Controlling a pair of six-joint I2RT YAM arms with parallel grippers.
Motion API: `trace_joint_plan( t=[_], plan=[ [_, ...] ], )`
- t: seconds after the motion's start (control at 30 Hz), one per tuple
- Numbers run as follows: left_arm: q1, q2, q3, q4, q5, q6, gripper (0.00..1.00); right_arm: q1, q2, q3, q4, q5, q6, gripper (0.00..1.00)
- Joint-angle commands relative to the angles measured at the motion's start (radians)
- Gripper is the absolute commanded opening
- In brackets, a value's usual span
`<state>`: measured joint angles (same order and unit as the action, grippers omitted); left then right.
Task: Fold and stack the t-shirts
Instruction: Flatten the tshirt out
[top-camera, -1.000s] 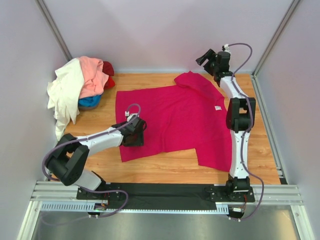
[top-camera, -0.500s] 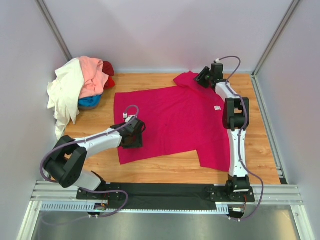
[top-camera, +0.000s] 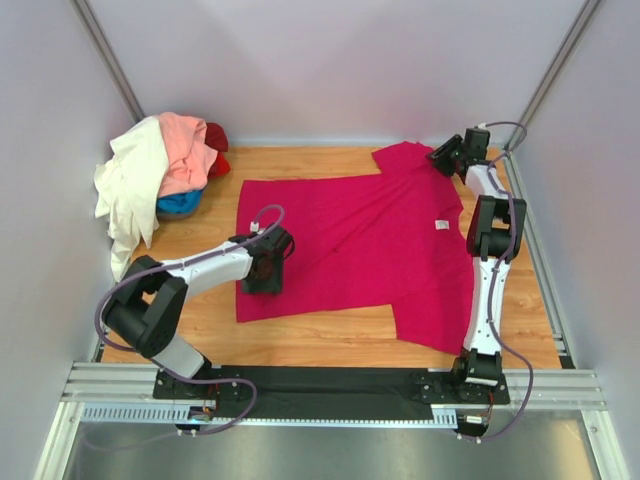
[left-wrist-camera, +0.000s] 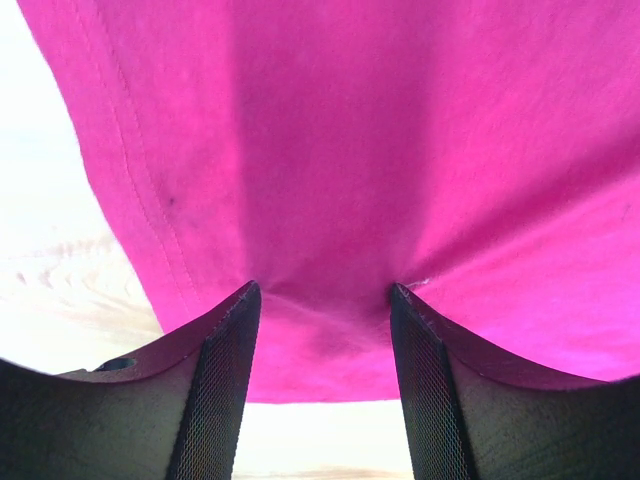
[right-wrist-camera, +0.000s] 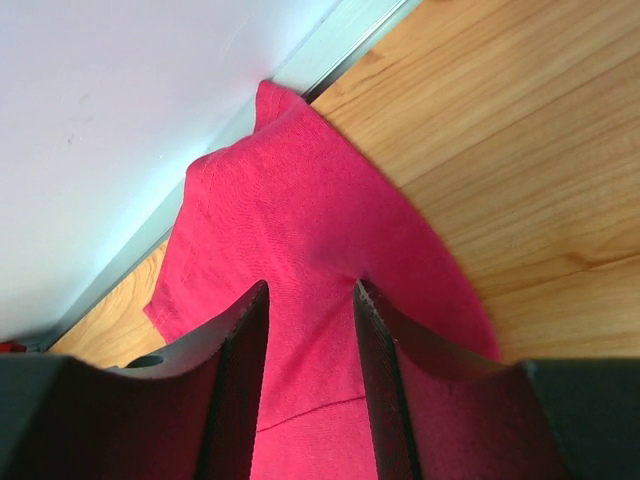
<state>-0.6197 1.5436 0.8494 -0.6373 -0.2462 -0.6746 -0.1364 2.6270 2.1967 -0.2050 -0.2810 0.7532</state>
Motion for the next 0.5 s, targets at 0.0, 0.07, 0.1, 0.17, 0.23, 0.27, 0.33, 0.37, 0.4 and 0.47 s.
trace_joint_plan(
  t=[0.0, 0.07, 0.1, 0.17, 0.23, 0.27, 0.33, 0.37, 0.4, 0.47],
  plan=[
    [0.026, 0.051, 0.074, -0.027, -0.022, 0.067, 0.62, 0.014, 0.019, -0.018, -0.073, 0.045, -0.006, 0.43],
    [0.041, 0.076, 0.100, -0.018, -0.010, 0.105, 0.62, 0.014, 0.013, -0.029, -0.066, 0.052, -0.003, 0.43],
    [0.049, 0.098, 0.114, -0.019, -0.008, 0.115, 0.62, 0.014, 0.013, -0.029, -0.070, 0.052, -0.005, 0.46],
    [0.067, 0.115, 0.151, -0.028, -0.007, 0.141, 0.62, 0.014, 0.013, -0.026, -0.062, 0.034, -0.011, 0.52],
    [0.071, 0.121, 0.178, -0.050, -0.011, 0.150, 0.62, 0.014, 0.010, -0.006, -0.056, -0.015, -0.018, 0.61],
    [0.071, 0.118, 0.186, -0.059, -0.018, 0.153, 0.62, 0.014, 0.004, 0.003, -0.053, -0.032, -0.023, 0.63],
    [0.071, 0.086, 0.206, -0.097, -0.024, 0.152, 0.62, 0.015, -0.031, 0.020, -0.056, -0.062, -0.031, 0.73],
    [0.071, 0.052, 0.212, -0.110, -0.034, 0.150, 0.63, 0.015, -0.053, 0.020, -0.060, -0.067, -0.032, 0.75],
    [0.071, 0.029, 0.223, -0.123, -0.041, 0.150, 0.64, 0.015, -0.077, 0.017, -0.066, -0.067, -0.041, 0.78],
    [0.071, -0.019, 0.234, -0.171, -0.067, 0.150, 0.66, 0.015, -0.169, -0.020, -0.083, -0.047, -0.052, 0.82]
  ],
)
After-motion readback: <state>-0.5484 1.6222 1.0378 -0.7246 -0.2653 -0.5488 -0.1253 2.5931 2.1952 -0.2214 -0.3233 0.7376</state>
